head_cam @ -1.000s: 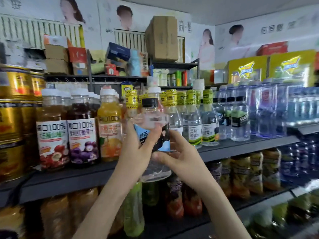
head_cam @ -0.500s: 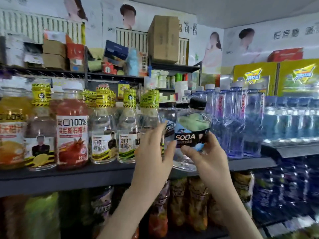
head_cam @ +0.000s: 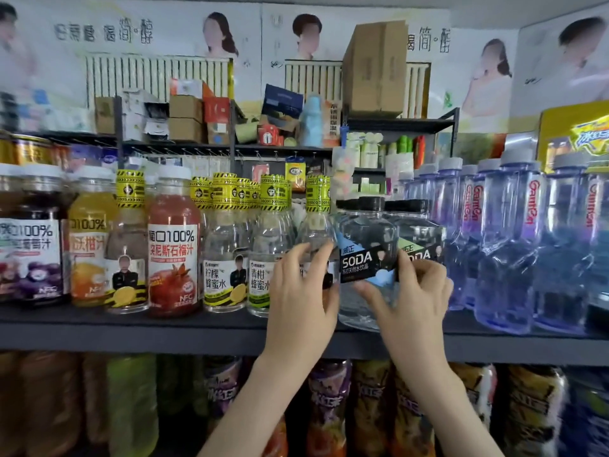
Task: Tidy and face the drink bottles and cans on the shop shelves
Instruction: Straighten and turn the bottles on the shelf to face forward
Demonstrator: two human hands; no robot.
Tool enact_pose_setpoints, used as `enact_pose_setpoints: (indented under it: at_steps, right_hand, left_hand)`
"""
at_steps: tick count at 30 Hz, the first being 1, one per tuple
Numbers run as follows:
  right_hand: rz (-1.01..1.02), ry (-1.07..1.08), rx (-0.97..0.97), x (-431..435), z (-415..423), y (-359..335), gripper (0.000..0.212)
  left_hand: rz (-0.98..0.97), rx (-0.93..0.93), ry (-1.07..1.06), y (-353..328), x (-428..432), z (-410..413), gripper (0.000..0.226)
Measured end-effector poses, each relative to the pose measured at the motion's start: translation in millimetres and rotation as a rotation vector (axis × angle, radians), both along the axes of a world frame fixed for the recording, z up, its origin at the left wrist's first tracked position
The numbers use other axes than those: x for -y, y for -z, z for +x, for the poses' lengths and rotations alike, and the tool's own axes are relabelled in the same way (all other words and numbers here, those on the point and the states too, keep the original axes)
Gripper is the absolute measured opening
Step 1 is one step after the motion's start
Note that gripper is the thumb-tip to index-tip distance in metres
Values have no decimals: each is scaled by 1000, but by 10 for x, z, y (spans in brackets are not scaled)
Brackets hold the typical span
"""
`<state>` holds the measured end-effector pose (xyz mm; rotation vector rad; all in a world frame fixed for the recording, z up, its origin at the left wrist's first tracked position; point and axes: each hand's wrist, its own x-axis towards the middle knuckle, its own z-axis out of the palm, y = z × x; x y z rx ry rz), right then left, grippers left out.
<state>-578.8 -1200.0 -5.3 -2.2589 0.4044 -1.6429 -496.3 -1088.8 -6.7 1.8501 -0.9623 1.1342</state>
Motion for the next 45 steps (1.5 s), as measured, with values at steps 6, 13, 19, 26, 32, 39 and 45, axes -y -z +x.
enact_pose_setpoints:
  at_steps: [6, 13, 19, 26, 32, 39, 45]
  right_hand:
    - [23, -107, -2, 13, 46, 15, 75]
    - [-17, 32, 68, -180, 76, -38, 62]
    - [-87, -232, 108, -1063, 327, 12, 52]
    - [6, -309, 30, -2076, 1148, 103, 68]
    - [52, 36, 165, -2508, 1679, 33, 74]
    - [104, 319, 108, -2644, 1856, 28, 77]
    - [133, 325, 26, -2625, 1860, 29, 75]
  left_hand:
    - [4, 10, 19, -10, 22, 40, 49]
    - [-32, 17, 101, -13, -164, 112, 44]
    - [-269, 64, 7, -6, -907, 308, 34]
    - [-282, -212, -332, -51, -2052, 923, 53]
    - [-167, -159, -265, -59, -2634, 1416, 55]
    - [-38, -228, -71, -21, -2812, 1637, 55]
    - [-32, -246, 40, -28, -2655, 1494, 53]
